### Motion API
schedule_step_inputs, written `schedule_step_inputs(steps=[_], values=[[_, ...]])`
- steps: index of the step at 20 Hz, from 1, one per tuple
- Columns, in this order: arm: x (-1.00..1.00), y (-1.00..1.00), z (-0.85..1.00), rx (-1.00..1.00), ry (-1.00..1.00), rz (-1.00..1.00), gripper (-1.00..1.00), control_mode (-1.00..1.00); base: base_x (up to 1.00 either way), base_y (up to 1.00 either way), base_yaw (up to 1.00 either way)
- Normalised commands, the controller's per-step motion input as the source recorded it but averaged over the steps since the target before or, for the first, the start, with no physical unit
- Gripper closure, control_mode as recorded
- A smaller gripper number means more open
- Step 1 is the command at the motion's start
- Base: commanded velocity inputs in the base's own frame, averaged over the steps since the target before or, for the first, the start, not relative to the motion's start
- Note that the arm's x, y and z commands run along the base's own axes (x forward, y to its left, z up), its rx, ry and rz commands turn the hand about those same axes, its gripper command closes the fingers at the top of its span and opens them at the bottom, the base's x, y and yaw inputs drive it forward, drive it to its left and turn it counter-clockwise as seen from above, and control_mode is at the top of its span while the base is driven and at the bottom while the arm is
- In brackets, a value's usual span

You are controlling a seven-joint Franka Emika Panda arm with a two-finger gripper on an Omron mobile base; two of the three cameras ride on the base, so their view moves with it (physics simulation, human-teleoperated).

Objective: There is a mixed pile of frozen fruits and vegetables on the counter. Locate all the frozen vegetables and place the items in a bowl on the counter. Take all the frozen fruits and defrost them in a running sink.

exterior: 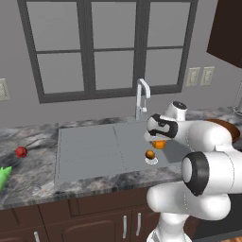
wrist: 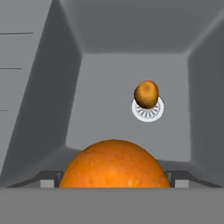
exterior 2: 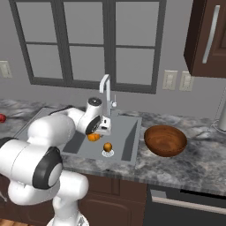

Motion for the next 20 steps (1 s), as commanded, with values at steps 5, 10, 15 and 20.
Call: schedule_step_inputs(steps=[5, 10, 15, 20], values=[[0.02, 0.0, -0.21, 0.0, 0.0, -0.07, 1.0, -1.0, 0.0, 0.0, 0.0], [0.1, 0.0, -0.17, 0.0, 0.0, -0.1, 1.0, -1.0, 0.0, 0.0, 0.0], [0.18, 0.0, -0.16, 0.0, 0.0, -0.11, 1.0, -1.0, 0.0, 0.0, 0.0], [0.1, 0.0, -0.2, 0.0, 0.0, -0.1, 1.0, -1.0, 0.0, 0.0, 0.0]])
